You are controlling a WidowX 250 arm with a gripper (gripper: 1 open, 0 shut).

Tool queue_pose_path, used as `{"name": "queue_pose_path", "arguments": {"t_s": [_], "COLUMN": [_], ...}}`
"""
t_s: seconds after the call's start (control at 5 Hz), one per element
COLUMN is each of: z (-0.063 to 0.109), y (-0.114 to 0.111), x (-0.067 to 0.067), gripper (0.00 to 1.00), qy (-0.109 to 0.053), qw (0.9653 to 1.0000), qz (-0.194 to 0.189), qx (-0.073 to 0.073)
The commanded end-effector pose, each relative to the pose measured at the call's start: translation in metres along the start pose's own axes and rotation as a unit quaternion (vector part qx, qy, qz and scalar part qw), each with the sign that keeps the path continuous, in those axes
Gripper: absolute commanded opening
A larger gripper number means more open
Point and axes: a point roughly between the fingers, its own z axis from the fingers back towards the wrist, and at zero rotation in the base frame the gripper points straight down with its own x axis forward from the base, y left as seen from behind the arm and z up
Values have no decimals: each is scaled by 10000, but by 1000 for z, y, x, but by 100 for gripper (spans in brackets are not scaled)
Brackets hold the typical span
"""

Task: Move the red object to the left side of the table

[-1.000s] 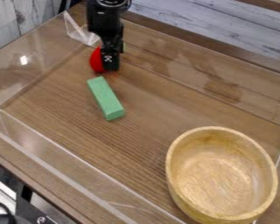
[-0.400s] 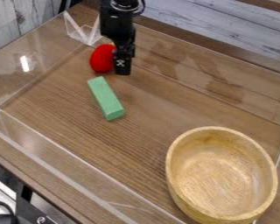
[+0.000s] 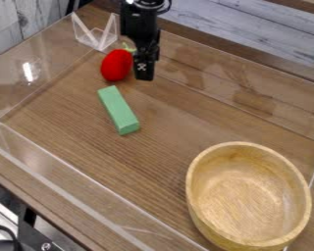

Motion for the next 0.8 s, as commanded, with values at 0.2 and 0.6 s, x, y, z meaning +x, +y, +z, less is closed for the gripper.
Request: {"name": "queue_pose_path", "arguments": {"t_s": [0.2, 0.6], "z": [22, 13], "y": [0, 10], "x": [-9, -10], "gripper": [100, 100], "qy": [56, 14], "qw": [9995, 9995], "qz": [-176, -182], "qx": [-255, -252]}}
